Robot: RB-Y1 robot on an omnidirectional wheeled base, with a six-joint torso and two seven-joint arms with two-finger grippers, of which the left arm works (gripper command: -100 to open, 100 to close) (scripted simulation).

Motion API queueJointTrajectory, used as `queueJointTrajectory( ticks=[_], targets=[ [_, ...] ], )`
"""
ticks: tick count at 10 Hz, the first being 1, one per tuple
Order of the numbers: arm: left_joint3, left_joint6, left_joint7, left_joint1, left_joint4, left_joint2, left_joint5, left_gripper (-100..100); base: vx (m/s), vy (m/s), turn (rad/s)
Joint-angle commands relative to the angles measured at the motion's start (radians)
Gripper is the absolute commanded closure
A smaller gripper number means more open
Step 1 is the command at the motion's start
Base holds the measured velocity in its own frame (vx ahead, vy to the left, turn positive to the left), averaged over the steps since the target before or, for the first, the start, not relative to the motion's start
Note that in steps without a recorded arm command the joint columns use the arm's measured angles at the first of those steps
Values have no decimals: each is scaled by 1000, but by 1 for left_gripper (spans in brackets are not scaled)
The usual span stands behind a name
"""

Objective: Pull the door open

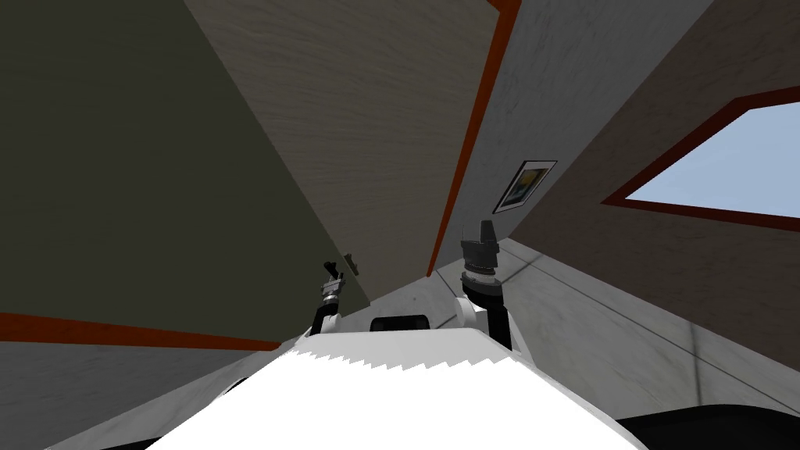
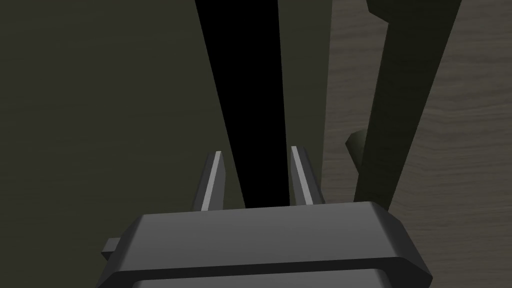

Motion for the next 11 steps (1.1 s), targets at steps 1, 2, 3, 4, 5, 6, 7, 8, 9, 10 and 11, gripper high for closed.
queueJointTrajectory(
  ticks=[1,2,3,4,5,6,7,8,9,10,11],
  targets=[
    [15,21,-9,41,-33,13,8,100,-79,-18,12],
    [15,21,-9,41,-33,13,8,100,-30,-16,23],
    [20,21,-8,53,-27,19,11,100,-73,-11,53],
    [23,21,-8,59,-24,22,12,100,-105,7,56],
    [25,21,-8,65,-21,25,14,100,-106,15,24],
    [28,21,-8,70,-18,28,15,100,-99,11,5],
    [32,20,-7,81,-13,33,17,100,-125,-12,49],
    [32,20,-7,81,-13,33,17,100,-86,-24,70],
    [32,20,-7,81,-13,33,17,100,-39,-26,5],
    [34,20,-6,87,-11,36,18,100,-41,-12,19],
    [34,20,-6,87,-11,36,18,100,-36,-5,19]
  ],
)
